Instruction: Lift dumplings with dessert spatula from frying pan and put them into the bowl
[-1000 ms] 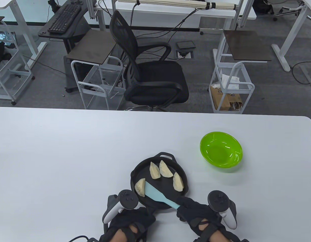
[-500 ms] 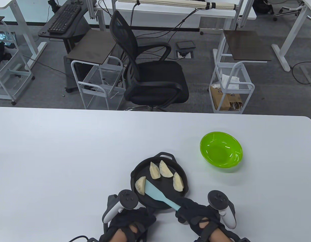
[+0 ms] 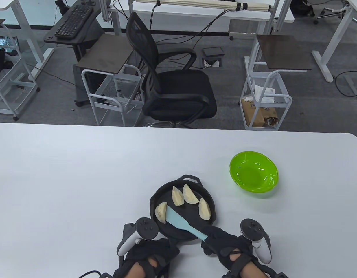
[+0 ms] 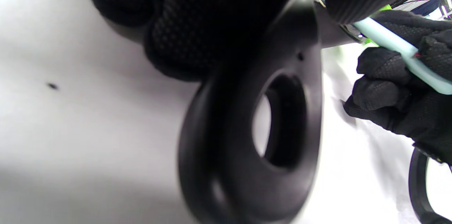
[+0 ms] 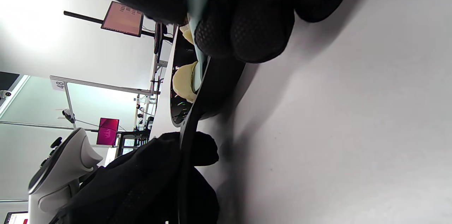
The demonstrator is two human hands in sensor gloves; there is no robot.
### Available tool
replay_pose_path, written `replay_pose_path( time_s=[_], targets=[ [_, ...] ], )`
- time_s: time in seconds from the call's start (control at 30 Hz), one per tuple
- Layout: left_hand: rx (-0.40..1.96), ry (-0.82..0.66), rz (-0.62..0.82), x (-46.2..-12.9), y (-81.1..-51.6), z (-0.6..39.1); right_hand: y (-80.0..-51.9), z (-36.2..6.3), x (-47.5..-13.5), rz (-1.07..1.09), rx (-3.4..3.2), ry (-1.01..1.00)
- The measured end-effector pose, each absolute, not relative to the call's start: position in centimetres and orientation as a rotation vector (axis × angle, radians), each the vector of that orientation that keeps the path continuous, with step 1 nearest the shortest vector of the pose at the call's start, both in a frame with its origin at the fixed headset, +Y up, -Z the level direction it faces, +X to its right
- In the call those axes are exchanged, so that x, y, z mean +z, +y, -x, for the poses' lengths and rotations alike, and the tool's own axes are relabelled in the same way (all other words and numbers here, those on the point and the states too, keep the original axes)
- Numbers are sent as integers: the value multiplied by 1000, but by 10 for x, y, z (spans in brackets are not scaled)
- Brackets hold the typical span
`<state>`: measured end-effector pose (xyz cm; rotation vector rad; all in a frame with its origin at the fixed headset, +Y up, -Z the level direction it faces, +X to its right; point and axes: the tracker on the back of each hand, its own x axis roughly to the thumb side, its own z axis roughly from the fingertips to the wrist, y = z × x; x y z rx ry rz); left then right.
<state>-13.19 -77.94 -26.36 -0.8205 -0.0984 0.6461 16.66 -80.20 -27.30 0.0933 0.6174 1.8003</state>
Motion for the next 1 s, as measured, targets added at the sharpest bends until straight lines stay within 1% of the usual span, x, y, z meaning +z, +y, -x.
replay_pose_path(
  time_s=[0.47, 1.0],
  targets=[
    [645, -106, 827, -264, -780, 132, -800, -167, -273, -98, 1763, 607],
    [628, -110, 830, -264, -780, 131, -788, -175, -274, -113, 1678, 527]
  ],
)
